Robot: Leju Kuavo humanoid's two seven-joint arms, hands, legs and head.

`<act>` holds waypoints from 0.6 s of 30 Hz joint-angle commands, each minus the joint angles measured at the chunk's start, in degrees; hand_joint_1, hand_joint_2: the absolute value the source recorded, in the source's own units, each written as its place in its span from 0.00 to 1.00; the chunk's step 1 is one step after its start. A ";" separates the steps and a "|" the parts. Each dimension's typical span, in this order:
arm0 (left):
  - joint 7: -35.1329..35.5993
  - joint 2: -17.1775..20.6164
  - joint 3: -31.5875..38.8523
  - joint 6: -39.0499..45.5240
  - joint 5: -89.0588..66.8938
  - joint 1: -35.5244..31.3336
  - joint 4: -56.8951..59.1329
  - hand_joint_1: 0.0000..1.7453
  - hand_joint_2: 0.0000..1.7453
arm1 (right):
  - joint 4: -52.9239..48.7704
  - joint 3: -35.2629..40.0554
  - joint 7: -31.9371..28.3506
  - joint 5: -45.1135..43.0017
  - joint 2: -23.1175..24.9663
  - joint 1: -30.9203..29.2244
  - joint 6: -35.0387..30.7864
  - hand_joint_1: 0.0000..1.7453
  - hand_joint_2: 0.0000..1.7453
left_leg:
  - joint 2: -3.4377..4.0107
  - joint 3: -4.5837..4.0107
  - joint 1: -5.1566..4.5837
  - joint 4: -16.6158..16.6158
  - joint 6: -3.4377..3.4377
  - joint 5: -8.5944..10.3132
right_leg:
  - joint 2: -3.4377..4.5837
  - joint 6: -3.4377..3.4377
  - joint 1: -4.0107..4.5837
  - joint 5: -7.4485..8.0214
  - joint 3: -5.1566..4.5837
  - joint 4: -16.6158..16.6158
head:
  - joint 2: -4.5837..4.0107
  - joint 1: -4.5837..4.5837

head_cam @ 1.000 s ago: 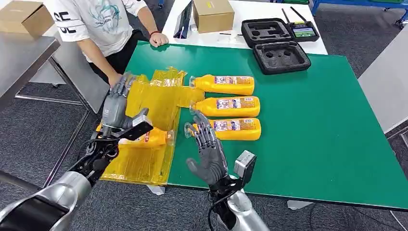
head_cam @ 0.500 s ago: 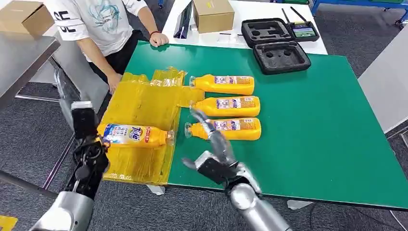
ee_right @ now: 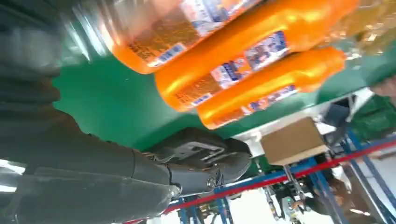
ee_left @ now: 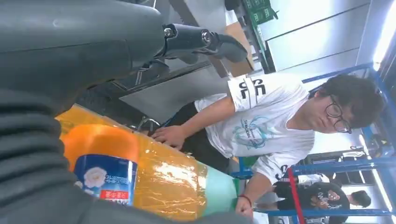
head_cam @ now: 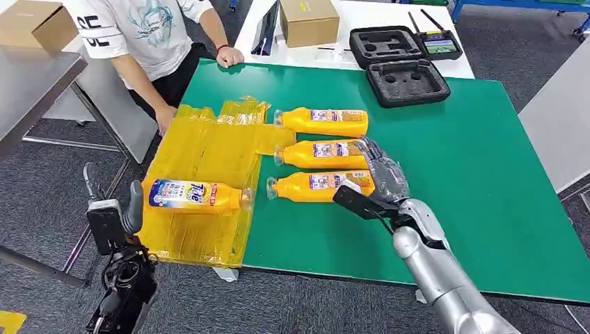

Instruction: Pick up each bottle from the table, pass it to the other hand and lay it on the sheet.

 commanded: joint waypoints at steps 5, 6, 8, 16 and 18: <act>0.15 -2.28 -3.05 -1.82 -1.37 -3.30 5.89 0.00 1.00 | 28.81 5.88 3.15 7.28 4.52 -15.22 3.74 0.00 1.00 | 0.11 0.14 -0.04 -0.01 0.04 -0.04 | 0.06 -0.06 -0.02 -0.02 0.11 0.01 | 0.00 0.00; 0.15 -2.28 -3.05 -1.82 -1.37 -3.30 5.89 0.00 1.00 | 28.81 5.88 3.15 7.28 4.52 -15.22 3.74 0.00 1.00 | 0.08 0.24 -0.06 -0.02 0.06 -0.07 | 0.02 -0.10 -0.03 -0.06 0.21 0.02 | 0.00 0.00; 0.15 -2.28 -3.05 -1.82 -1.37 -3.30 5.89 0.00 1.00 | 28.81 5.88 3.15 7.28 4.52 -15.22 3.74 0.00 1.00 | 0.01 0.26 -0.04 -0.02 0.07 -0.07 | -0.06 -0.10 -0.01 -0.09 0.25 0.00 | 0.00 0.02; 0.15 -2.81 -2.63 -1.62 -0.87 -2.78 7.05 0.00 1.00 | 33.24 6.89 3.85 7.79 7.24 -20.20 9.09 0.00 1.00 | 0.09 0.10 -0.05 0.00 0.09 0.01 | 0.04 -0.04 -0.04 -0.02 0.06 0.03 | 0.00 0.02; 0.15 -3.02 -2.56 -1.51 -0.83 -2.46 6.74 0.00 1.00 | 33.60 6.73 3.59 7.51 7.54 -21.11 9.48 0.00 1.00 | 0.12 0.10 -0.07 0.00 0.09 0.01 | 0.08 -0.04 -0.05 -0.02 0.04 0.05 | 0.00 0.00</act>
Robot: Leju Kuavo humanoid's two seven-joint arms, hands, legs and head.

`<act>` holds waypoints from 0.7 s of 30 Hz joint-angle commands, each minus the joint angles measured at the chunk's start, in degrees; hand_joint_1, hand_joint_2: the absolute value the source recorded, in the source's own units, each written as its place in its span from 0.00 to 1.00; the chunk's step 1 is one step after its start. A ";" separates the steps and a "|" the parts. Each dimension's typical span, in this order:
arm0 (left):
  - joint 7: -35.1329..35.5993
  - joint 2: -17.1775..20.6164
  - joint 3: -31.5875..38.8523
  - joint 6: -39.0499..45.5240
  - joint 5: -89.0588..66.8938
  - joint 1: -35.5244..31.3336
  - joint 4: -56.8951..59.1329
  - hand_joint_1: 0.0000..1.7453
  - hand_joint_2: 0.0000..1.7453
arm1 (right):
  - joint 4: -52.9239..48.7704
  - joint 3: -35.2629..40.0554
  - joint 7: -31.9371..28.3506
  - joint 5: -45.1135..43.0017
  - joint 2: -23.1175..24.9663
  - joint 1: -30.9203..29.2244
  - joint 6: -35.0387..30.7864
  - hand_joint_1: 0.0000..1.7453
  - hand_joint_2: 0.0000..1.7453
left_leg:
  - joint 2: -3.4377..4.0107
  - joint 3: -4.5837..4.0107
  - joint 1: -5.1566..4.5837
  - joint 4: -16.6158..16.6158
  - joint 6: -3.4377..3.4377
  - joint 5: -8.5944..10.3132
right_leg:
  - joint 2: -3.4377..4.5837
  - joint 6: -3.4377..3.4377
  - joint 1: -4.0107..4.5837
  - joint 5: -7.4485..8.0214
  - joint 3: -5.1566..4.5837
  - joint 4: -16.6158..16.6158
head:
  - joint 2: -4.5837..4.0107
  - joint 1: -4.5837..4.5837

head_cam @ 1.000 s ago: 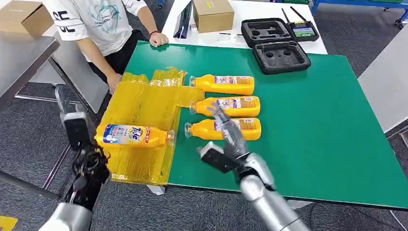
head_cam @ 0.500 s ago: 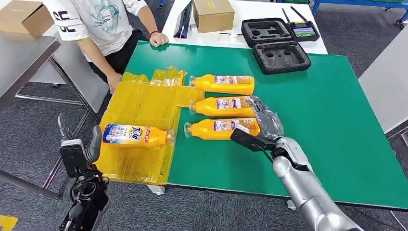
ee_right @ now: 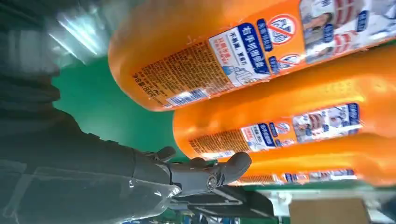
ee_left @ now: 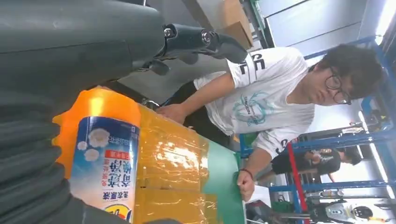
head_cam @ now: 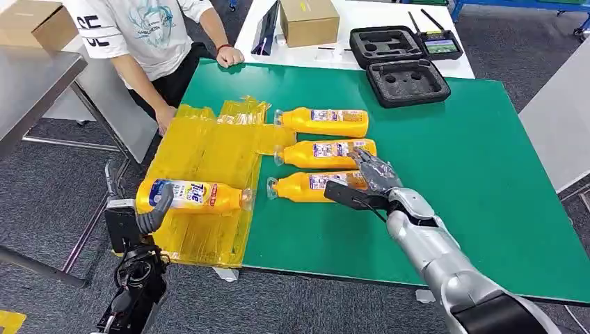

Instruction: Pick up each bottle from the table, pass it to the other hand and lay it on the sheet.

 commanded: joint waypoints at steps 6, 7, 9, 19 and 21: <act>0.15 -1.01 0.19 0.51 0.51 -1.05 4.48 0.00 1.00 | 11.04 3.12 -1.14 -0.66 3.86 -8.78 5.82 0.00 1.00 | 0.03 0.23 -0.03 -0.01 0.06 -0.09 | -0.04 -0.09 -0.01 -0.10 0.22 -0.01 | 0.00 0.02; 0.15 -1.00 0.24 0.65 0.48 -1.04 4.49 0.00 1.00 | 11.11 3.24 -1.15 -0.59 3.95 -8.83 5.96 0.00 1.00 | 0.05 0.16 -0.04 -0.03 0.05 -0.05 | -0.01 -0.06 -0.03 -0.06 0.14 -0.01 | 0.00 0.00; 0.15 -1.07 0.42 0.58 0.67 -0.84 4.60 0.00 1.00 | 11.48 3.21 -1.09 -0.84 4.62 -8.37 6.45 0.00 1.00 | 0.06 0.16 -0.04 -0.02 0.04 -0.07 | 0.00 -0.07 -0.02 -0.07 0.14 0.01 | 0.00 0.02; 0.15 -1.40 0.75 0.95 0.83 -0.64 4.72 0.00 1.00 | 12.93 3.76 -1.50 -1.19 5.56 -8.53 9.60 0.00 1.00 | 0.05 0.31 -0.05 -0.03 0.06 -0.12 | -0.03 -0.12 -0.02 -0.14 0.28 0.01 | 0.00 0.00; 0.15 -1.57 0.82 0.78 1.00 -0.66 5.01 0.00 1.00 | 13.27 4.12 -1.48 -1.01 5.65 -8.13 10.15 0.00 1.00 | 0.05 0.14 -0.04 -0.04 0.04 -0.04 | 0.00 -0.06 -0.02 -0.05 0.12 -0.01 | 0.00 0.00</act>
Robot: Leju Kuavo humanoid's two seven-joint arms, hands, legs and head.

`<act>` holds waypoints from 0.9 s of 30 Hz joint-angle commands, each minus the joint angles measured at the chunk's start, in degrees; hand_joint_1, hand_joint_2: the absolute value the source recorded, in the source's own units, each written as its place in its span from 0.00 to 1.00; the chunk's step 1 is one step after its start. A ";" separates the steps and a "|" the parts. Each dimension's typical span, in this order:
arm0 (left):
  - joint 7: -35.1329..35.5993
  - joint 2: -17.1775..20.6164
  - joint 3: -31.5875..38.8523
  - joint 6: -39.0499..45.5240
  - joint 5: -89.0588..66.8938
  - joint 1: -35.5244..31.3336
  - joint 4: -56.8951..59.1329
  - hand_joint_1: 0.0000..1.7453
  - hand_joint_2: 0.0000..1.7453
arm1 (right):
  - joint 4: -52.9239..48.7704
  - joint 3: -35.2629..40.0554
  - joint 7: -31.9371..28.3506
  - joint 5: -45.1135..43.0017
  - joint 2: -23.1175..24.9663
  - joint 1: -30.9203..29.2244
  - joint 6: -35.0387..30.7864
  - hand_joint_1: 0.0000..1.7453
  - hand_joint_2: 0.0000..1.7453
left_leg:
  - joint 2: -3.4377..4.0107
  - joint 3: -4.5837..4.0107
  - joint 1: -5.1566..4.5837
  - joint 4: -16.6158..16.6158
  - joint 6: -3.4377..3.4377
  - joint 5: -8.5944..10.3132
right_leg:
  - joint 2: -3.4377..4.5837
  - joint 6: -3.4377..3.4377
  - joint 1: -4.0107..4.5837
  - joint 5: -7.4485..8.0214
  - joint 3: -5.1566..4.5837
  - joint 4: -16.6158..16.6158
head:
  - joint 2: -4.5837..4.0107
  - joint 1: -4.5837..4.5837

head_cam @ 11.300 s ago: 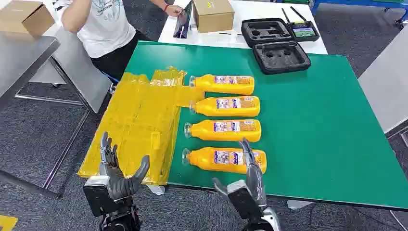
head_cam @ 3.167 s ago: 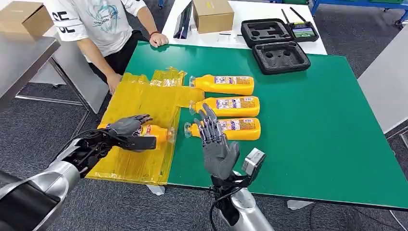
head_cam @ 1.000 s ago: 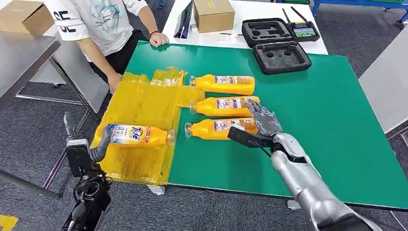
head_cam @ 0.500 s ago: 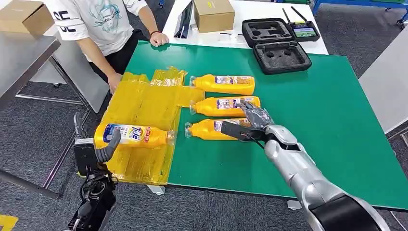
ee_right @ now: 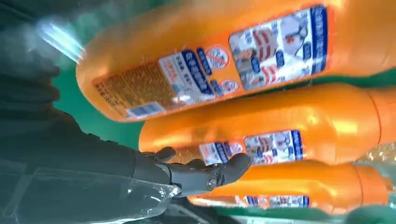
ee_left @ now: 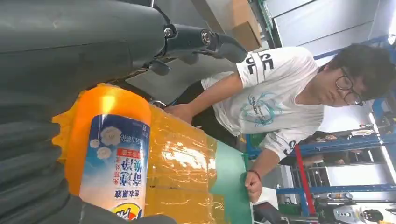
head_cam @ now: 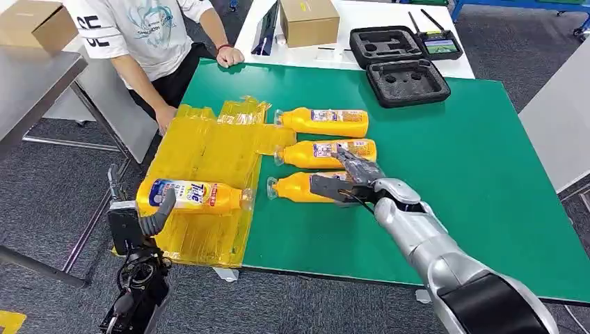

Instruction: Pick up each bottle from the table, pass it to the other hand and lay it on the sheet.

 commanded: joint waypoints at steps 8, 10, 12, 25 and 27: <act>0.15 -1.04 0.94 -0.16 0.26 -0.75 4.17 0.00 1.00 | 6.81 2.36 -0.46 -0.72 1.60 -2.48 4.53 0.00 1.00 | 0.02 0.23 -0.05 -0.03 0.05 -0.10 | -0.03 -0.08 -0.02 -0.10 0.21 -0.01 | 0.00 0.02; 0.15 -1.16 0.95 -0.39 0.43 -0.57 4.73 0.00 1.00 | 7.07 2.45 -0.38 -0.73 1.54 -2.01 4.80 0.00 1.00 | 0.03 0.30 -0.04 -0.03 0.06 -0.13 | -0.03 -0.10 -0.01 -0.13 0.28 -0.02 | 0.00 0.00; 0.15 -1.22 1.20 -0.57 0.64 -0.31 4.52 0.00 1.00 | 7.34 2.47 0.19 -0.86 1.29 -1.72 5.45 0.00 1.00 | 0.01 0.31 -0.04 -0.06 0.06 -0.11 | -0.05 -0.11 -0.01 -0.12 0.30 -0.04 | 0.00 0.02; 0.15 -1.73 2.04 -1.67 0.48 -0.17 4.94 0.00 1.00 | 7.21 1.73 1.13 -2.11 0.64 -0.93 6.44 0.00 1.00 | -0.05 0.35 -0.03 -0.05 0.07 -0.13 | -0.12 -0.12 0.01 -0.15 0.37 -0.06 | 0.00 0.02; 0.29 -1.78 2.13 -1.97 0.63 -0.54 5.50 0.00 1.00 | 7.29 1.84 1.14 -2.12 0.64 -0.89 6.93 0.00 1.00 | -0.04 0.19 -0.03 -0.05 0.04 -0.05 | -0.09 -0.07 -0.01 -0.08 0.19 -0.04 | 0.00 0.00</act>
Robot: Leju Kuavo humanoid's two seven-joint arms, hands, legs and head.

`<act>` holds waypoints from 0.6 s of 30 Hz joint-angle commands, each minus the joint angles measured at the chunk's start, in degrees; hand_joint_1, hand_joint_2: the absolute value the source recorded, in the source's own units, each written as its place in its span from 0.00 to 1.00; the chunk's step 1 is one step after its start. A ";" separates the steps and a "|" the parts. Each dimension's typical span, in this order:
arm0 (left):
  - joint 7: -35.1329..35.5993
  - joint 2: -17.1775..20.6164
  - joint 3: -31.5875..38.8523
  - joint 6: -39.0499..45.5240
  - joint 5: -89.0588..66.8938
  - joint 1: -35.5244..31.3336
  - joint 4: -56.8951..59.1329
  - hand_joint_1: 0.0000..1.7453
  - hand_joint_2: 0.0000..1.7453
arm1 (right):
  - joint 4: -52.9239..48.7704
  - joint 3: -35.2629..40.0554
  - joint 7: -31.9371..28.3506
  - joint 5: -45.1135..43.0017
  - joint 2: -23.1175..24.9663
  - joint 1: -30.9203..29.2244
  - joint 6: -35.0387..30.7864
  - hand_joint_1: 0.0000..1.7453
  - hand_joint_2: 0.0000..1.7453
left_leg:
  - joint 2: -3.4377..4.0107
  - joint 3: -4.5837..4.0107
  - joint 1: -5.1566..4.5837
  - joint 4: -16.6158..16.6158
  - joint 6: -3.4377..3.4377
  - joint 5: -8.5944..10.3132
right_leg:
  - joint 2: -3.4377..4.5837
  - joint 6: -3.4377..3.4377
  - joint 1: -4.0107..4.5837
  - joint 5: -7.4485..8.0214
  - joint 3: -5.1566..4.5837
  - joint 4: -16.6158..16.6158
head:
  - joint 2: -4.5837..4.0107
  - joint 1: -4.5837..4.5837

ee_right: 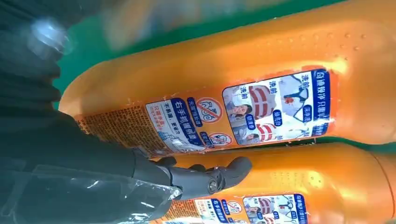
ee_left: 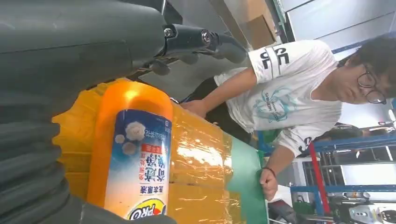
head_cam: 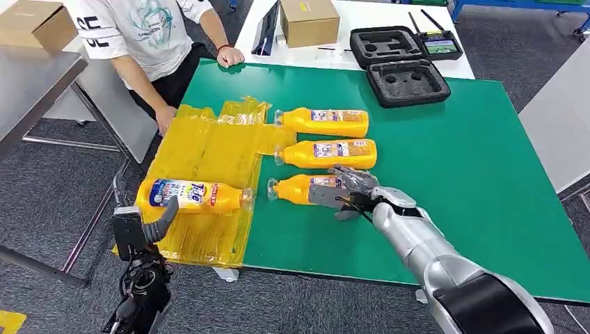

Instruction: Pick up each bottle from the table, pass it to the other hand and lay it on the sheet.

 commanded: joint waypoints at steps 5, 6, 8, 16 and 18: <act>0.38 -1.14 1.87 -0.90 0.43 -1.75 4.18 0.00 1.00 | 3.41 1.20 -0.13 -0.38 -0.28 -0.76 1.38 0.77 1.00 | -0.07 0.31 -0.02 -0.07 0.07 -0.10 | -0.13 -0.11 0.01 -0.13 0.33 -0.07 | 0.00 -0.02; 0.38 -1.12 1.88 -0.90 0.43 -1.71 4.20 0.00 1.00 | 3.42 1.21 -0.13 -0.38 -0.15 -0.67 1.38 0.77 1.00 | -0.06 0.19 -0.01 -0.05 0.04 -0.05 | -0.10 -0.07 0.02 -0.08 0.21 -0.05 | 0.00 -0.02; 0.43 -1.10 2.05 -1.16 0.63 -1.73 4.26 0.00 1.00 | 3.57 1.41 -0.16 -0.28 -0.08 -0.60 1.68 0.80 1.00 | -0.07 0.44 -0.02 -0.06 0.08 -0.16 | -0.15 -0.14 0.03 -0.19 0.45 -0.06 | 0.00 -0.02; 0.39 -1.07 2.01 -1.40 0.70 -1.81 4.38 0.00 1.00 | 3.73 1.92 -0.15 0.15 -0.46 -0.46 2.10 0.86 1.00 | -0.07 0.22 -0.02 -0.05 0.04 -0.05 | -0.11 -0.07 0.00 -0.09 0.22 -0.04 | -0.02 -0.02; 0.43 -1.08 2.05 -1.37 0.87 -1.84 4.42 0.00 1.00 | 3.79 2.12 -0.11 0.29 -0.57 -0.35 2.43 0.84 1.00 | -0.07 0.22 0.00 -0.05 0.04 -0.06 | -0.11 -0.08 0.03 -0.08 0.24 -0.06 | 0.00 -0.02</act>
